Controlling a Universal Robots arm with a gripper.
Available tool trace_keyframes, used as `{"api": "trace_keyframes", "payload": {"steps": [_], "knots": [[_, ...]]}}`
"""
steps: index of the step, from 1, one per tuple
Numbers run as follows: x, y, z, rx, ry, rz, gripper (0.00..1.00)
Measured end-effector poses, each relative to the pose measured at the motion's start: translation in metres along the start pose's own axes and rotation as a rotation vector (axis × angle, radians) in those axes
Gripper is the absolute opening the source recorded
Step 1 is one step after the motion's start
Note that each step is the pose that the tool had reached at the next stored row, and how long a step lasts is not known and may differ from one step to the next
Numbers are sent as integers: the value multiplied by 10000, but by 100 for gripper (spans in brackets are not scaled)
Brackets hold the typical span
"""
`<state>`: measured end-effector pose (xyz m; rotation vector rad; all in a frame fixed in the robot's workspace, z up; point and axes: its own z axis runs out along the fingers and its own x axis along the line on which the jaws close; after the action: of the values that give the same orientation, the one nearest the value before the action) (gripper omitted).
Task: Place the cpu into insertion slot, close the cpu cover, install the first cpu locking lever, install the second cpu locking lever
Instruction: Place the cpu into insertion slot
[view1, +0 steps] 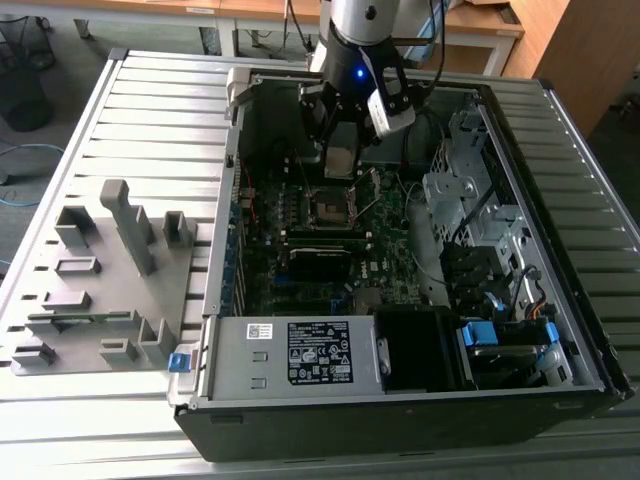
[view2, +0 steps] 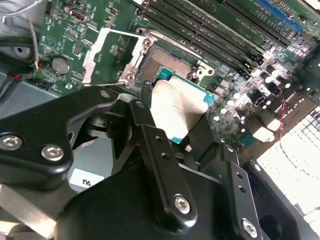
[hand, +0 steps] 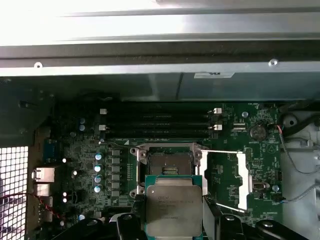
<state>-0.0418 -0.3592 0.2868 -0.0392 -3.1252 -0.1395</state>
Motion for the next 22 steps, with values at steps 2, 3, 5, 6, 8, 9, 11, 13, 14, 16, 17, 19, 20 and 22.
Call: {"api": "trace_keyframes", "payload": {"steps": [2, 3, 5, 6, 8, 9, 11, 13, 14, 16, 17, 19, 20, 22], "knots": [[17, -15, 34, 2, -2, 0, 54], [16, -15, 34, 4, -2, -1, 54], [16, -16, 39, 1, -2, -1, 54], [17, -16, 39, 2, -2, 0, 54], [17, -16, 40, 1, -3, 0, 54], [17, -16, 41, 1, -3, 0, 54], [17, -16, 45, 1, -3, 0, 54], [17, -16, 45, 1, -2, 0, 54], [17, -16, 46, 1, -2, 0, 54], [17, -16, 46, 0, -3, 0, 54], [17, -16, 47, 0, -3, 0, 54], [17, -16, 47, 1, -3, 0, 54], [17, -16, 47, 0, -3, 0, 54], [17, -16, 48, 1, -4, 17, 54]]}}
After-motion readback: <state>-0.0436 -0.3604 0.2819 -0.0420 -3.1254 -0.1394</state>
